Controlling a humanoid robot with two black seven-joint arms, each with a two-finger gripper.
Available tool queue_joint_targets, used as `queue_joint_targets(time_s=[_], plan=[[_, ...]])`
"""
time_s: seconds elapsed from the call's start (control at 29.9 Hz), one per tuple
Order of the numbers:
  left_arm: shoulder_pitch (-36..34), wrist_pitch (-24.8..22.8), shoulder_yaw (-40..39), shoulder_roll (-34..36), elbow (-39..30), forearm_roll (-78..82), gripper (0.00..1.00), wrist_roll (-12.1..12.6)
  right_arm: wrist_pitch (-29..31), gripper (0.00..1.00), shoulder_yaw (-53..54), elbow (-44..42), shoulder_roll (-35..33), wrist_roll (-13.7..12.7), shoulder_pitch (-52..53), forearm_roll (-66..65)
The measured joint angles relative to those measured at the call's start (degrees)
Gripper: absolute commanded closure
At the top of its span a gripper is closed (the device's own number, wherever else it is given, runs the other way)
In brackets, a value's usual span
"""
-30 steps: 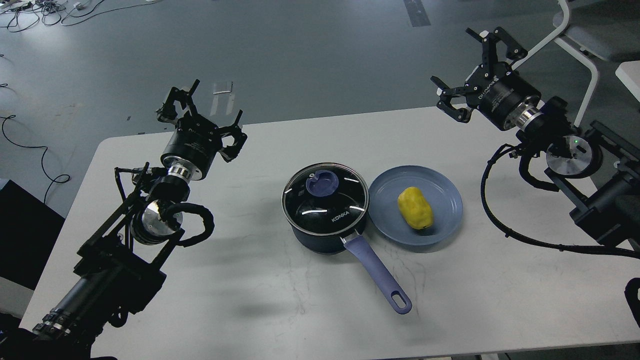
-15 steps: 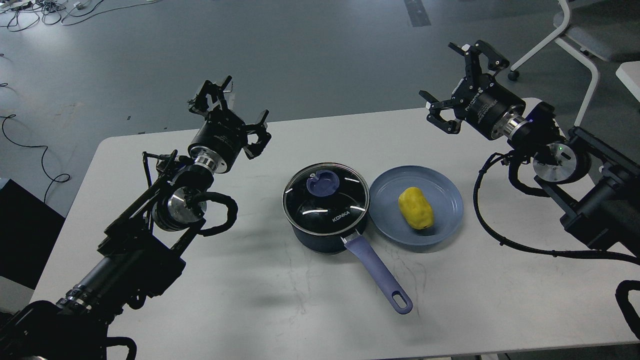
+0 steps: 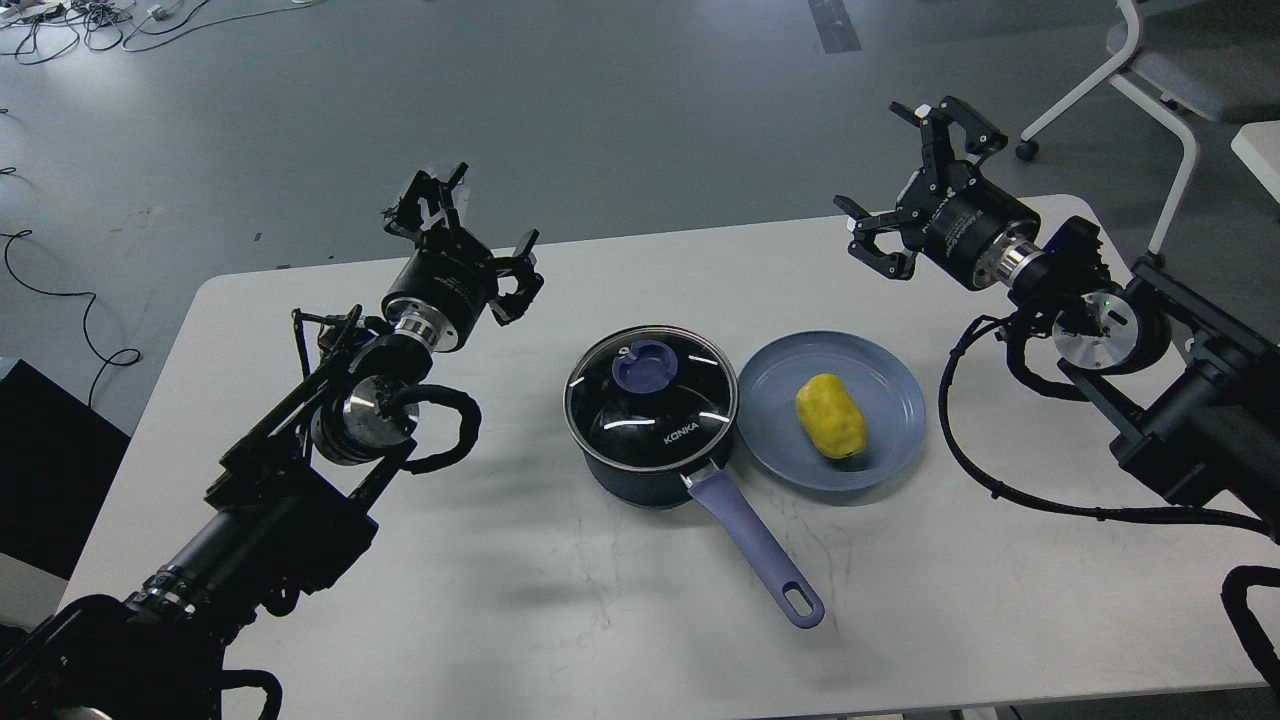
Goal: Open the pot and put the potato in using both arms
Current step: 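Move the left gripper toward the glass lid on the saucepan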
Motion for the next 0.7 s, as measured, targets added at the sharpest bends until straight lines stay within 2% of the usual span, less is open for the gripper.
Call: queue_joint_targets(time_s=[0.13, 0.7], plan=[[0.00, 0.02, -0.23, 0.28, -0.03, 0.00, 0.02, -0.14, 0.00, 0.00, -0.02, 0.28, -0.07, -1.01, -0.64, 0.01], [0.44, 0.33, 0.67, 2.41, -0.99, 0.58, 0.02, -0.57, 0.30, 0.00, 0.67, 2.58, -1.98, -1.34, -0.93, 0.12]])
